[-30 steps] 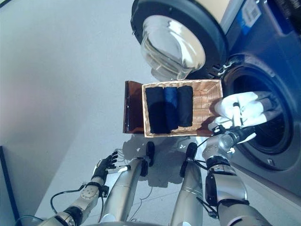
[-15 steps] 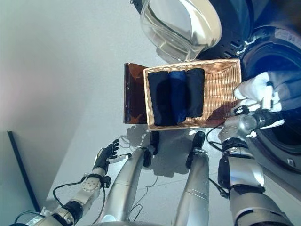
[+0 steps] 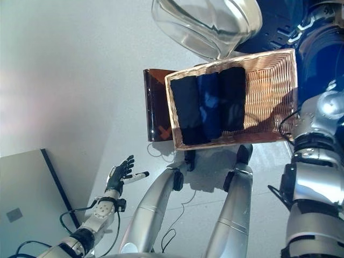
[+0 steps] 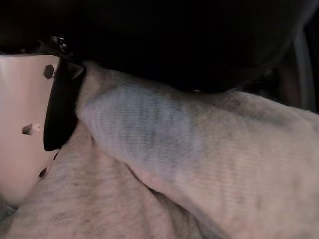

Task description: Pick up the clothes and place them into the washing machine

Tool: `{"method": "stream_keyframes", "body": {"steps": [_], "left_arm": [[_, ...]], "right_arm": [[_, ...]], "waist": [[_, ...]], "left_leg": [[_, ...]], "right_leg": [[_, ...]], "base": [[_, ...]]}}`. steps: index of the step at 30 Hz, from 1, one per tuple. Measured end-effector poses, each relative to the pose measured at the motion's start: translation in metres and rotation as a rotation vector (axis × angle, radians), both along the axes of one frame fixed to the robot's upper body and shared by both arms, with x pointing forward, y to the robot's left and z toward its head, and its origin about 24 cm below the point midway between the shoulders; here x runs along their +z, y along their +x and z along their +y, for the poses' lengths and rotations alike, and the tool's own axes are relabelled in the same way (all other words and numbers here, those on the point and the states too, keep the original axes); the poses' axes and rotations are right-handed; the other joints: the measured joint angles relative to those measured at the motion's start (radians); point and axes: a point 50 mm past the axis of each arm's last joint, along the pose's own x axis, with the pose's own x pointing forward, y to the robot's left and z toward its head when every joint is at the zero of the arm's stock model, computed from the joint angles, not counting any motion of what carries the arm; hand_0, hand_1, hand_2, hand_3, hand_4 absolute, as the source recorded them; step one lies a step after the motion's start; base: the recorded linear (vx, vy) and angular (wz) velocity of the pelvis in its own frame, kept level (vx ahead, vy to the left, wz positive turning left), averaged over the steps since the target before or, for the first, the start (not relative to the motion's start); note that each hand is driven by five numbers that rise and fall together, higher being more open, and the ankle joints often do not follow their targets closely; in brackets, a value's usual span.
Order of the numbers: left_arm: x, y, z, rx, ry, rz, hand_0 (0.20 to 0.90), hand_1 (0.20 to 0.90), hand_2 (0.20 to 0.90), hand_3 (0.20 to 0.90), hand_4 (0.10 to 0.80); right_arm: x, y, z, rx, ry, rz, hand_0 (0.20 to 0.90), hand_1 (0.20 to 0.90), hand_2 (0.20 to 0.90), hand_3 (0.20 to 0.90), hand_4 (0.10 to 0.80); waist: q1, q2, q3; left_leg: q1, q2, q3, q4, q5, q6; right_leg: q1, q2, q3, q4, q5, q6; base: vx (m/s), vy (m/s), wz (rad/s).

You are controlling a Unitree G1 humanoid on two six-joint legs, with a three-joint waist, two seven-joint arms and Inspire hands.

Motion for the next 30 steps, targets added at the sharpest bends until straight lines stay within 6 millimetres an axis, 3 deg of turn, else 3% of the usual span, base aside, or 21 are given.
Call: {"method": "stream_keyframes", "body": {"steps": [7,13,14,15,30], "left_arm": [[0.007,0.006,-0.003,-0.017,-0.008,-0.036,0.900,0.900,0.900,0.900,0.800],[0.007,0.006,-0.004,-0.027,-0.003,-0.037,0.900,0.900,0.900,0.900,0.800],[0.007,0.006,-0.004,-0.028,-0.002,-0.037,0.900,0.900,0.900,0.900,0.800],[0.007,0.006,-0.004,-0.029,-0.001,-0.037,0.900,0.900,0.900,0.900,0.800],[0.006,0.005,0.000,-0.027,0.009,-0.029,0.900,0.900,0.900,0.900,0.800]], "right_arm": [[0.049,-0.013,-0.013,-0.060,-0.142,0.036,0.200,0.200,0.200,0.200,0.300],[0.057,-0.012,-0.017,-0.026,-0.199,0.112,0.200,0.200,0.200,0.200,0.300],[0.055,-0.012,-0.018,-0.026,-0.191,0.116,0.431,0.431,0.431,0.431,0.465],[0.053,-0.012,-0.019,-0.023,-0.182,0.124,0.900,0.900,0.900,0.900,0.800],[0.043,-0.015,-0.030,0.033,-0.068,0.076,0.900,0.900,0.900,0.900,0.800]], "waist": [[-0.002,0.000,0.000],[-0.009,0.000,0.000],[-0.011,0.000,0.000],[-0.012,0.000,0.000],[-0.024,0.001,-0.002]], "left_leg": [[0.025,-0.006,0.004,-0.042,0.017,0.000],[0.039,-0.008,-0.002,-0.072,0.038,-0.009],[0.039,-0.008,-0.002,-0.072,0.039,-0.009],[0.039,-0.008,-0.002,-0.071,0.039,-0.009],[0.082,-0.012,0.008,-0.128,0.074,0.001]], "right_leg": [[0.009,-0.002,0.009,-0.015,0.003,0.004],[0.012,0.000,0.013,-0.017,0.005,0.001],[0.012,0.000,0.013,-0.017,0.005,0.000],[0.013,0.000,0.013,-0.017,0.006,0.000],[0.057,0.010,0.024,-0.087,0.053,0.010]], "base": [[0.001,0.001,0.01],[-0.004,-0.005,0.03],[0.000,0.000,0.00],[0.000,0.000,0.00],[-0.003,0.010,-0.04]]}}
